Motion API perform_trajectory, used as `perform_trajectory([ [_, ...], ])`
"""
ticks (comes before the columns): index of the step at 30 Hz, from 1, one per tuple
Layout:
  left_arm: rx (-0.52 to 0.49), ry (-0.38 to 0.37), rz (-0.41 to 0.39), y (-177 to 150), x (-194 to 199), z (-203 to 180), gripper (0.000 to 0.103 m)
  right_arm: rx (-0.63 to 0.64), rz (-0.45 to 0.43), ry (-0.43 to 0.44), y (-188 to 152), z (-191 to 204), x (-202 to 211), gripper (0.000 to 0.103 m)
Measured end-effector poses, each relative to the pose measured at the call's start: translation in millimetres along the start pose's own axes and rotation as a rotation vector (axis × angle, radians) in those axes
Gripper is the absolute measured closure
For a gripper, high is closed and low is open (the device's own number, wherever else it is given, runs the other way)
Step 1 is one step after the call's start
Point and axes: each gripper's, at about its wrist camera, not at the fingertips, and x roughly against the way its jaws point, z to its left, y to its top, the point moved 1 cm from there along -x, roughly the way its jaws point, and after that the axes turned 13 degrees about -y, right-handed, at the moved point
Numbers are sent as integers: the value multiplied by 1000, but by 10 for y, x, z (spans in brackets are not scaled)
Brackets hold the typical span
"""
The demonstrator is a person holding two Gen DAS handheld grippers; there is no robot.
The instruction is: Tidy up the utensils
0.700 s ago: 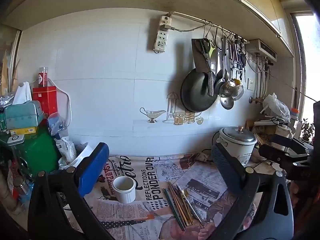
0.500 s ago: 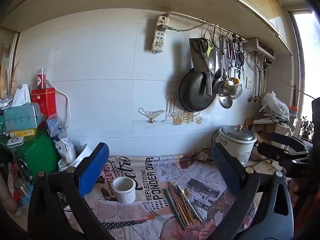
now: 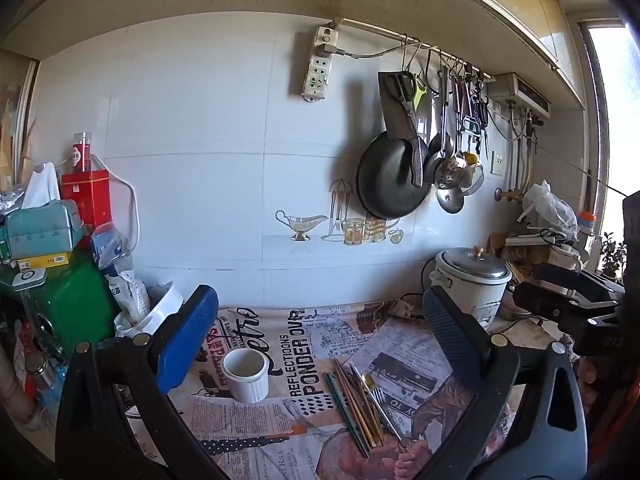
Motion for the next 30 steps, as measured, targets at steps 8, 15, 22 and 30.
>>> perform_trajectory([
  [8, 5, -3, 14, -36, -12, 6, 0, -8, 3, 12, -4, 4, 17, 2],
  [15, 6, -7, 20, -55, -22, -1, 0, -9, 5, 17, -11, 14, 32, 2],
  [22, 6, -11, 23, -70, -18, -9, 0, -9, 4, 17, -19, 22, 46, 2],
  [30, -1, -16, 24, -71, 16, -45, 0, -10, 1, 19, -17, 21, 68, 2],
])
